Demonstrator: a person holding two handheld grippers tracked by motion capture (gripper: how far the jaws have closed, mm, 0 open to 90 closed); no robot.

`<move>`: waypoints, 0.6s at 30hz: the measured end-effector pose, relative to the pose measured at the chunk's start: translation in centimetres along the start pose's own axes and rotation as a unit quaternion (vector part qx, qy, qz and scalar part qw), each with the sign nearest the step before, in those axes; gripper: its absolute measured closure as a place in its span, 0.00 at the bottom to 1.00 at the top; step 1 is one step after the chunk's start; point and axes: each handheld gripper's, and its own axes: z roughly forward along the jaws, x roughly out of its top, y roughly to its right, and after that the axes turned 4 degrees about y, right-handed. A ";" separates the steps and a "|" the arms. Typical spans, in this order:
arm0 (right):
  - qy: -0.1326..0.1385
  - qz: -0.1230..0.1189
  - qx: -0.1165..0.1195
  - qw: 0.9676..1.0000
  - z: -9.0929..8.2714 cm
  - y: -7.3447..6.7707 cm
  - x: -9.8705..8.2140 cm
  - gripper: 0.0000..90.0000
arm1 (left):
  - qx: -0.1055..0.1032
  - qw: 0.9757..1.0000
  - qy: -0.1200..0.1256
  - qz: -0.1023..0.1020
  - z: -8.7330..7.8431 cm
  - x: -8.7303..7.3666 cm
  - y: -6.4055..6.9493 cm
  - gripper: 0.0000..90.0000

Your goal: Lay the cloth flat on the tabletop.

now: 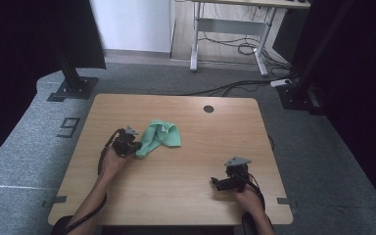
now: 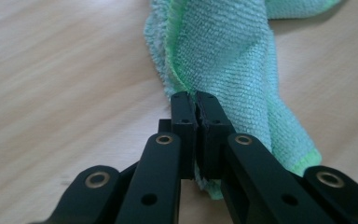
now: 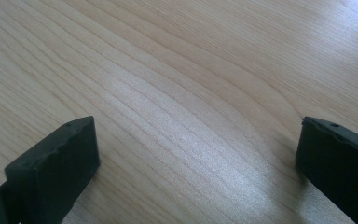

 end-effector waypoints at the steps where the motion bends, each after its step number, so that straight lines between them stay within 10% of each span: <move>1: 0.000 0.000 0.000 1.000 0.0 0.0 0.0 0.00 | -0.006 1.000 0.001 0.003 0.0 0.0 0.4 0.96; 11: 0.000 0.001 0.001 1.000 0.0 0.0 0.0 0.00 | -0.046 0.998 0.001 0.046 0.3 0.3 5.4 0.96; 18: -0.006 -0.016 0.018 1.000 0.0 -0.3 0.2 0.00 | -0.070 0.997 0.011 0.038 0.1 -0.1 6.6 0.96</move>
